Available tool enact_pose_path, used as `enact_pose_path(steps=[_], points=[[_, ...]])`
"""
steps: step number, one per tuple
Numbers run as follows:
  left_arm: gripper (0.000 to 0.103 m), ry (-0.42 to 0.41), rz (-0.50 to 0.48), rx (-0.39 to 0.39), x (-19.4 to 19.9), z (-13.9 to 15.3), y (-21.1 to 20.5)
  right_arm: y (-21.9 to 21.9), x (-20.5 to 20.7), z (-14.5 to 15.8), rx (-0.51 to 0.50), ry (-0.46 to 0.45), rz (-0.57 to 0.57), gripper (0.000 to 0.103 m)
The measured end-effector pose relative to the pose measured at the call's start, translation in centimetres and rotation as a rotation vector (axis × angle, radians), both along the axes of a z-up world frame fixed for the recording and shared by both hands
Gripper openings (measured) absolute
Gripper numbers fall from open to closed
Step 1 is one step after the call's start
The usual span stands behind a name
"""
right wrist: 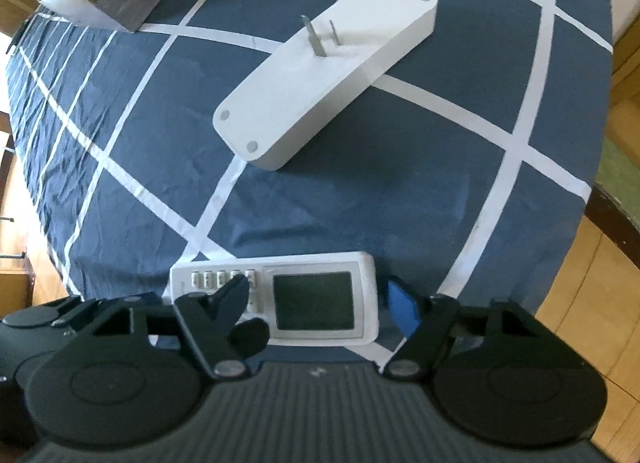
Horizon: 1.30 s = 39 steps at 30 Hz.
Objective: Organize objects
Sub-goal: 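Lift the small white LCD remote with the right gripper, then carry the LCD remote with the right gripper over the cardboard box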
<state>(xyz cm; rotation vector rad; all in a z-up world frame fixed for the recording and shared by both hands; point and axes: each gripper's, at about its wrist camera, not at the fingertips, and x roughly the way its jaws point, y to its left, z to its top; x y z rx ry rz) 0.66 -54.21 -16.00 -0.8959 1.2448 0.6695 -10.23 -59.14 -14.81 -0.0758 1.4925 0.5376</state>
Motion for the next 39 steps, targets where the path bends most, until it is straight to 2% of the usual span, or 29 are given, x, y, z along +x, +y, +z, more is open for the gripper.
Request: enact_pose_path(steps=[10,23,39], points=[[0.079,-0.032,-0.007,-0.009,0.9,0.4,0.0,0.1,0.6,-0.2,0.023,0.018,0.025,0.07],[0.077,-0.006,-0.032,0.0,0.8,1.5,1.0,0.6,0.3,0.3,0.044,0.024,-0.008,0.069],[0.077,-0.036,-0.05,0.136,1.1,8.8,5.4,4.1,2.6,7.3,0.141,-0.079,-0.042,0.069]])
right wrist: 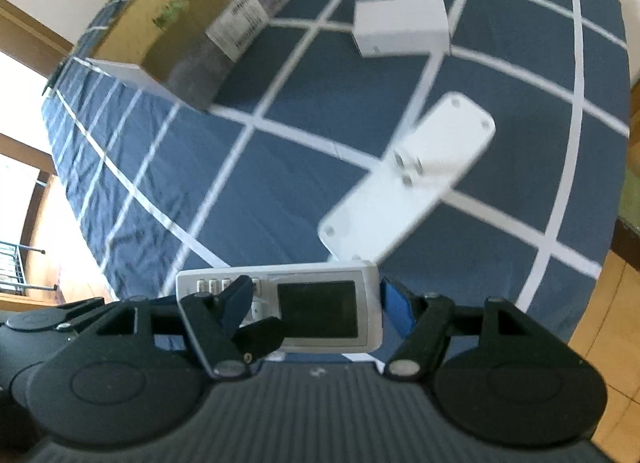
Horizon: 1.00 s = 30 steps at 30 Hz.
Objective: Organize objects
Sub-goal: 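Carry the LCD remote with the right gripper over the cardboard box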
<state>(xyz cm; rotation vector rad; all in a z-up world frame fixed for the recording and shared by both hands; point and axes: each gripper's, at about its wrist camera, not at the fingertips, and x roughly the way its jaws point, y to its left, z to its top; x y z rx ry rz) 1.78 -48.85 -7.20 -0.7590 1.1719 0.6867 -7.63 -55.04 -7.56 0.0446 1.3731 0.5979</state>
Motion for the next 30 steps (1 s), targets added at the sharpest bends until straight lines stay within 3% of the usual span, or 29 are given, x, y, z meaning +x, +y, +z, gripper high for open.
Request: enact_pose_path(steps=[15,30], points=[[0.077,-0.076,-0.097,0.092,0.4,4.2,7.0,5.0,3.2,4.6,0.033,-0.116,-0.088,0.069],[0.077,-0.074,-0.335,0.099,-1.5,6.8,21.2,17.2,6.8,6.8,0.039,-0.125,-0.328,0.069]])
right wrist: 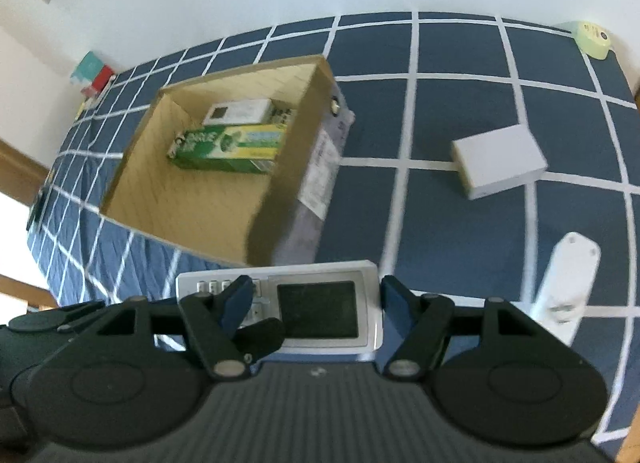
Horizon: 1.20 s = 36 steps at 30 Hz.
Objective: Organize objects
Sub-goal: 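Carry the LCD remote with the right gripper over the cardboard box, then lower the LCD remote into the box beside the toothpaste and open the right gripper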
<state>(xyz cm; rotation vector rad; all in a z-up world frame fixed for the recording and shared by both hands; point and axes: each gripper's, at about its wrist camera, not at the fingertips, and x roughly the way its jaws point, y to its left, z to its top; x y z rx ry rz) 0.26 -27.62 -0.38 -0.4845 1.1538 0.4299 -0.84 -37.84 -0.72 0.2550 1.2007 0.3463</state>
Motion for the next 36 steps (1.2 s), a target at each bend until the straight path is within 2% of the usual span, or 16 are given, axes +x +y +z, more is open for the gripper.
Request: enact_pose_path(steps=[8,17,25,36], points=[[0.077,0.001,-0.082,0.019,-1.4,0.9,6.8,6.3,1.5,0.7,0.015,-0.008,-0.082,0.069],[0.077,-0.005,-0.103,0.012,-1.6,0.8,13.6,12.2,4.6,0.7,0.013,-0.014,-0.106,0.069],[0.077,0.01,-0.12,-0.035,-0.5,-1.7,18.9,15.6,8.0,-1.1,-0.017,0.019,-0.119,0.069],[0.077,0.094,-0.168,-0.101,2.1,-6.9,23.4,17.5,12.3,-6.2,-0.022,0.127,-0.164,0.069]])
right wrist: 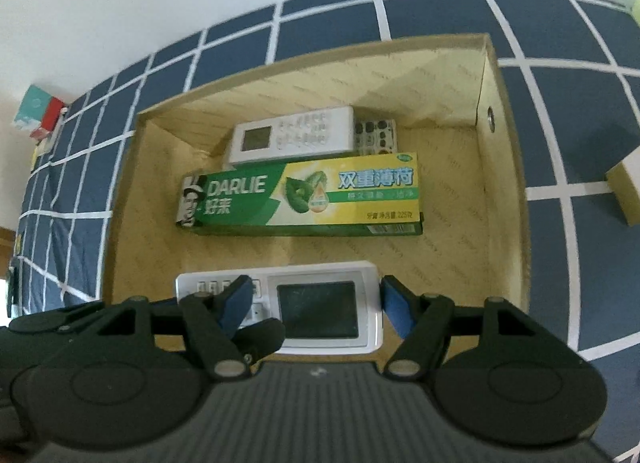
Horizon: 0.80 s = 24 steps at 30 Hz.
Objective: Organize objects
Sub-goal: 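Lower the LCD remote into the box beside the toothpaste and open the right gripper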
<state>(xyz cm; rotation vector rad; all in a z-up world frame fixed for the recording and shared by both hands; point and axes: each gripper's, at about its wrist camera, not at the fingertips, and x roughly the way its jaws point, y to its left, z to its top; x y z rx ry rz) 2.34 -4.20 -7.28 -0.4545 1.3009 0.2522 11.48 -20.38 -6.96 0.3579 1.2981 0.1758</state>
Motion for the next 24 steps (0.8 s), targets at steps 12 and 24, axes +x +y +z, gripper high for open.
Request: enact_pose_path(steps=[12,24], points=[[0.077,0.094,-0.051,-0.041,2.5,-4.4,2.5,0.8,3.1,-5.3,0.016,0.109,-0.036,0.069],[0.077,0.114,-0.082,-0.06,4.0,-5.9,3.9,1.2,4.8,-7.1,0.01,0.143,-0.061,0.07]])
